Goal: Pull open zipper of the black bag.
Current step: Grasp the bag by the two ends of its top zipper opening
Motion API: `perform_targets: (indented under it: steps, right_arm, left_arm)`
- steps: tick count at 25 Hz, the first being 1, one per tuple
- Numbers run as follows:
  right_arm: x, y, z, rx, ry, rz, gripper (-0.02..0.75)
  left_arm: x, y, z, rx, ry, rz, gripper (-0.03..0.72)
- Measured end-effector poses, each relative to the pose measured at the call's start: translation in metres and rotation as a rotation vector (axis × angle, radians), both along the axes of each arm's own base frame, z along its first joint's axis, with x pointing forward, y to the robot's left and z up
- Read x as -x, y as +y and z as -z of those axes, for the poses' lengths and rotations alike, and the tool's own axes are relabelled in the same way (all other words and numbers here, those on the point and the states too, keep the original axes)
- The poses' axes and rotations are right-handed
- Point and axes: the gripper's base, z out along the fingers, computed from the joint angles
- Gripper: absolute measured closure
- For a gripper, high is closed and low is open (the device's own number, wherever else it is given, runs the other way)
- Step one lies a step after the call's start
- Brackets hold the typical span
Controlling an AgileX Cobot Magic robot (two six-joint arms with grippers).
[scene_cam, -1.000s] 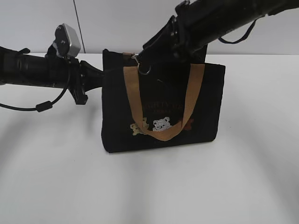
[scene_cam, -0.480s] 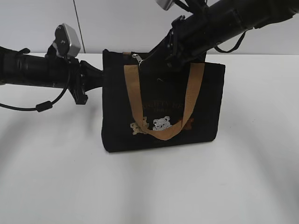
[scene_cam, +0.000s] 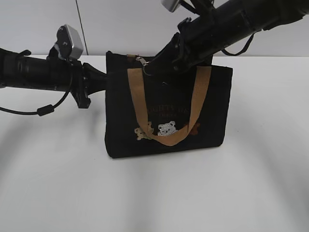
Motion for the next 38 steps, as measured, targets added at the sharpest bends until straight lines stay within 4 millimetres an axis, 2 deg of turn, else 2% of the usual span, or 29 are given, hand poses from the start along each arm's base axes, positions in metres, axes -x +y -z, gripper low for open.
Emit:
perform_targets:
  steps: [3,8,17,27,38]
  right_arm:
    - [0.000,0.000,0.000,0.001,0.002,-0.001,0.655]
    - [-0.001,0.000,0.003,0.002,0.010,-0.003,0.741]
    - [0.003,-0.004,-0.005,-0.017,0.090,0.067,0.749]
    - [0.000,-0.018,-0.015,-0.117,0.202,0.139,0.749]
    - [0.001,-0.018,-0.017,-0.156,0.248,0.159,0.749]
  left_arm:
    - [0.000,0.000,0.000,0.000,0.000,0.000,0.669]
    - [0.000,0.000,0.000,-0.003,0.000,-0.001,0.669]
    - [-0.001,0.000,0.000,-0.005,0.000,-0.008,0.669]
    - [0.000,-0.002,-0.001,0.010,0.000,0.000,0.669]
    - [0.000,-0.002,-0.001,0.012,0.000,0.002,0.669]
